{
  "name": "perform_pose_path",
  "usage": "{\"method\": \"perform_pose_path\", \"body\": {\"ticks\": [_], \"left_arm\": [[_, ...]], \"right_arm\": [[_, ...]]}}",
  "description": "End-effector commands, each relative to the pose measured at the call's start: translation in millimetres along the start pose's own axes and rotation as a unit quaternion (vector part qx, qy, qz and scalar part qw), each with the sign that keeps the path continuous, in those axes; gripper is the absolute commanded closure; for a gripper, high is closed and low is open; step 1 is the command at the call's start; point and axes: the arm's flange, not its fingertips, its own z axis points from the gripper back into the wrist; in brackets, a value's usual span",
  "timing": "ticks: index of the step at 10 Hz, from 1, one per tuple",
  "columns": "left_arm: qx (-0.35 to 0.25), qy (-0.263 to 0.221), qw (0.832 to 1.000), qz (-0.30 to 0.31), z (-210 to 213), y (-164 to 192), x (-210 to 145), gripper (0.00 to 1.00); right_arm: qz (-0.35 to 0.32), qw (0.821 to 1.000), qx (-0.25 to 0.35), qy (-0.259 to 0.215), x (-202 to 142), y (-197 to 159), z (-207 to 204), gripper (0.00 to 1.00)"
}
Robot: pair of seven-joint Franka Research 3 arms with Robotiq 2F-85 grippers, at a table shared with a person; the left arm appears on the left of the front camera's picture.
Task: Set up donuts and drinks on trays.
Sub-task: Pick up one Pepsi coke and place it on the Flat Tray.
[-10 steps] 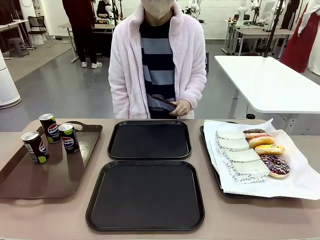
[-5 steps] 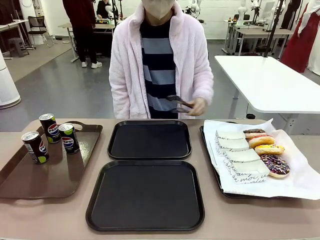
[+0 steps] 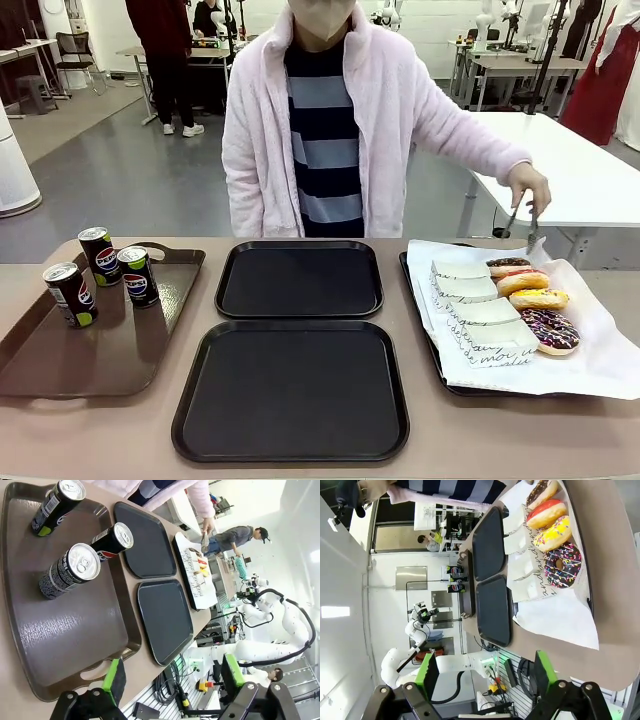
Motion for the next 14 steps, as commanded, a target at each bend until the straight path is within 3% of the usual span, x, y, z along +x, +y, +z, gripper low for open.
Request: {"method": "perform_pose_path", "body": {"ticks": [1, 7, 8, 9, 10, 12, 14], "left_arm": [[-0.007, -0.001, 1.0, -0.006, 0, 0, 1, 0.0], [0.0, 0.0, 1.0, 0.0, 0, 0, 0, 0.0], [0.052, 0.001, 0.999, -0.005, -4, -11, 15, 0.0], [0.116, 0.033, 0.993, -0.015, -12, -27, 31, 0.0], [0.208, 0.062, 0.976, -0.022, -22, -47, 50, 0.0], [0.36, 0.125, 0.924, -0.025, -45, -72, 77, 0.0], [0.442, 0.148, 0.884, -0.023, -86, -91, 98, 0.0]], "right_arm": [[0.003, 1.0, 0.01, -0.004, 1, 2, 0, 0.0], [0.003, 1.0, 0.01, -0.004, 1, 2, 0, 0.0], [0.003, 1.0, 0.01, -0.004, 1, 2, 0, 0.0], [0.003, 1.0, 0.01, -0.004, 1, 2, 0, 0.0], [0.003, 1.0, 0.01, -0.004, 1, 2, 0, 0.0], [0.003, 1.0, 0.01, -0.004, 1, 2, 0, 0.0], [0.003, 1.0, 0.01, -0.004, 1, 2, 0, 0.0]]}}
